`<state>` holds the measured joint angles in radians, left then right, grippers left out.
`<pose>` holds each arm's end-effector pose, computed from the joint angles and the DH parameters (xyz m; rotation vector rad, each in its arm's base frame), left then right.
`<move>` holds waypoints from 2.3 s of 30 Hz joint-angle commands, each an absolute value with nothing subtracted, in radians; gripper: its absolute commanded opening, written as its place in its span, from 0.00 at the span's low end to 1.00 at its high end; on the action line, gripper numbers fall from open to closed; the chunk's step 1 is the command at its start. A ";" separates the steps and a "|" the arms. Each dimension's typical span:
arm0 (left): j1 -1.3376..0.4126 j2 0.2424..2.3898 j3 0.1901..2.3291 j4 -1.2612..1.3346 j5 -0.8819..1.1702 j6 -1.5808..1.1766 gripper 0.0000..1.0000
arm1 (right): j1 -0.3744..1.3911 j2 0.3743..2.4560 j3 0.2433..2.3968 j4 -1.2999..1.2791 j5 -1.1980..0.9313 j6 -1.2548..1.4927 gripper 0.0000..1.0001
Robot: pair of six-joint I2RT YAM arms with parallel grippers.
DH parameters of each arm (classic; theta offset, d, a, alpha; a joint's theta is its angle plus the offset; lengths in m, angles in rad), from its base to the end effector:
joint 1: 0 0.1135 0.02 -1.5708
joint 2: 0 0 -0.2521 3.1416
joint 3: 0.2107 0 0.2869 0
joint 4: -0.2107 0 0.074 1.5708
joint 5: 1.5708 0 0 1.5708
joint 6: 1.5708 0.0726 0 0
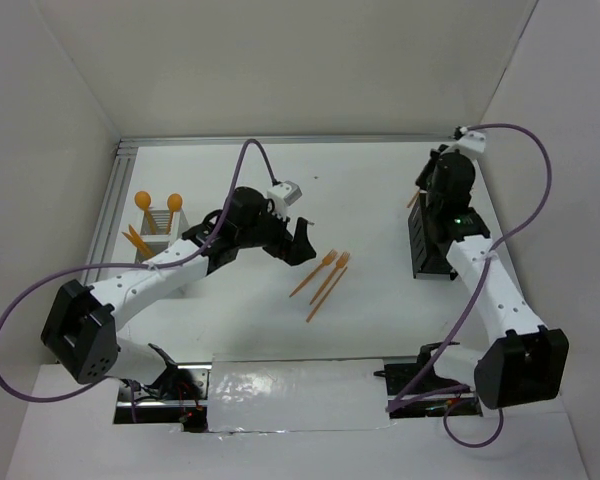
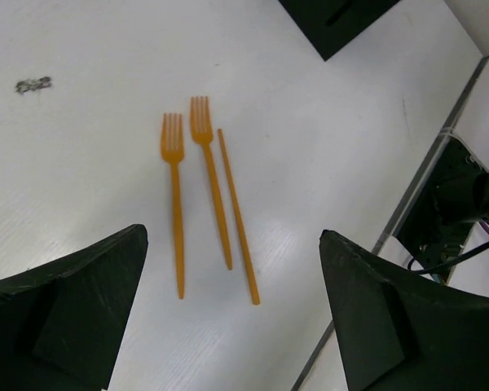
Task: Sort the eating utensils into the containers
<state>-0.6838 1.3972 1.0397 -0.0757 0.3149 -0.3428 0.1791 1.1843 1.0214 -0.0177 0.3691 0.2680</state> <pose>0.2882 -0.2639 0.2598 0.5681 2.0397 -0.9526 0.3500 0.0367 0.3353 0.3436 1.7048 0.0049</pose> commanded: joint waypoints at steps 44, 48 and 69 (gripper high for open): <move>-0.778 1.784 1.186 -0.334 0.054 -0.219 0.73 | -0.130 1.062 0.991 -0.049 0.005 0.241 0.92; -0.781 1.835 1.221 -0.344 0.017 -0.216 0.70 | -0.130 1.032 0.973 -0.071 -0.034 0.275 0.92; -0.862 2.042 1.356 -0.336 -0.023 -0.169 0.43 | -0.129 0.896 0.873 -0.178 -0.133 0.403 0.99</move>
